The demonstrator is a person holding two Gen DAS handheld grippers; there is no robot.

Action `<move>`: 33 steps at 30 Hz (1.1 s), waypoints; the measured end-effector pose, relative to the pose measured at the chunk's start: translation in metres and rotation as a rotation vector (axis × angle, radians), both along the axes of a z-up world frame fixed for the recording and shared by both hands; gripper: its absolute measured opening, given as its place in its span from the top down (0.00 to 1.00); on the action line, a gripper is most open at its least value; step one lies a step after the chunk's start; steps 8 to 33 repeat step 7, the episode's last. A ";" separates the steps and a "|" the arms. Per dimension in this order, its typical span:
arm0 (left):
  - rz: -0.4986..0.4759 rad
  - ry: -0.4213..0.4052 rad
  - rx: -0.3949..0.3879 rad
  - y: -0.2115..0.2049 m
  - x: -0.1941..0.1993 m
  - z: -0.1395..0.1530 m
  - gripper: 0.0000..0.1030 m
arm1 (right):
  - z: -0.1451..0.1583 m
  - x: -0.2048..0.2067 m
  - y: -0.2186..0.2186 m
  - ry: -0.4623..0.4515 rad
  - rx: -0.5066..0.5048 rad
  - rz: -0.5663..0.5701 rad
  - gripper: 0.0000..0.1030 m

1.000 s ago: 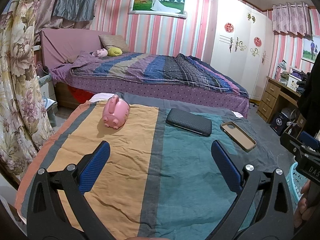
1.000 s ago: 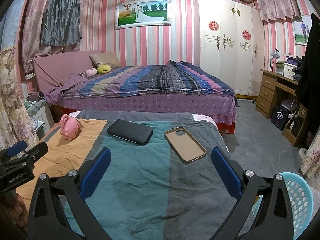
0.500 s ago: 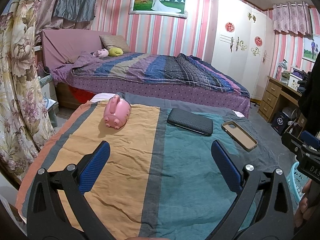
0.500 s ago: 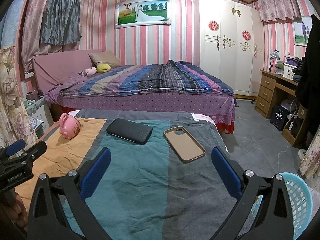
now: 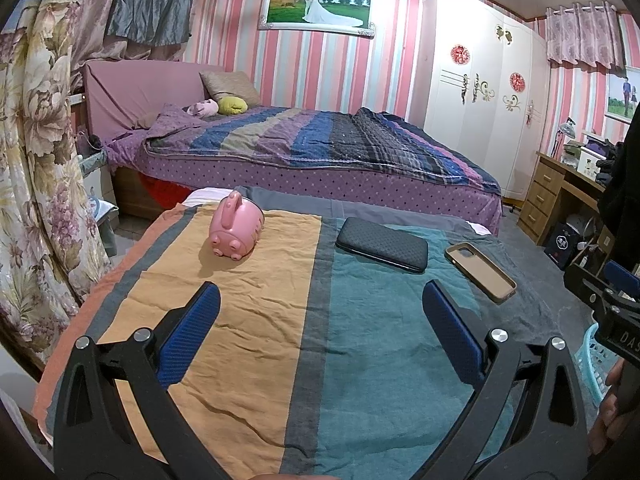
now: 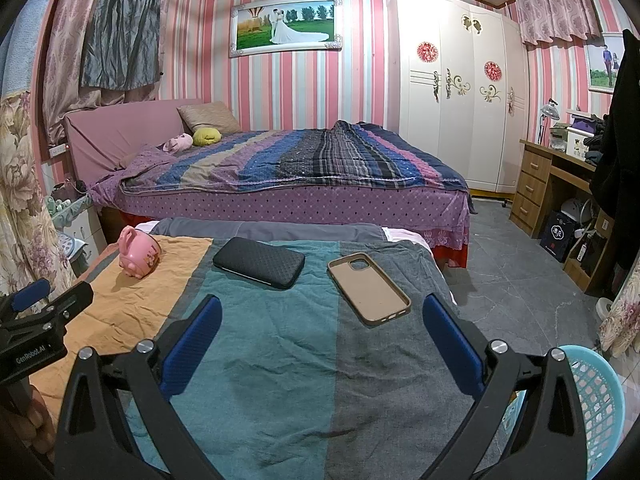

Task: Collect trash

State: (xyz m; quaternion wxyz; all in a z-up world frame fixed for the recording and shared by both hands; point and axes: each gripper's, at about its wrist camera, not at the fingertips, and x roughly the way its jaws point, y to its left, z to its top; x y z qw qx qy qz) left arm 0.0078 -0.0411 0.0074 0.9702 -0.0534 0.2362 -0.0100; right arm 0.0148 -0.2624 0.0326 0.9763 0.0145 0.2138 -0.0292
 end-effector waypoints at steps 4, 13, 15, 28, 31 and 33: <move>0.011 -0.007 0.018 0.001 -0.001 0.002 0.05 | 0.001 0.000 0.000 0.002 0.001 -0.003 0.05; 0.022 -0.004 0.025 0.004 -0.001 0.002 0.05 | 0.000 0.001 -0.003 0.000 0.001 -0.004 0.05; 0.022 -0.004 0.025 0.004 -0.001 0.002 0.05 | 0.000 0.001 -0.003 0.000 0.001 -0.004 0.05; 0.022 -0.004 0.025 0.004 -0.001 0.002 0.05 | 0.000 0.001 -0.003 0.000 0.001 -0.004 0.05; 0.022 -0.004 0.025 0.004 -0.001 0.002 0.05 | 0.000 0.001 -0.003 0.000 0.001 -0.004 0.05; 0.022 -0.004 0.025 0.004 -0.001 0.002 0.05 | 0.000 0.001 -0.003 0.000 0.001 -0.004 0.05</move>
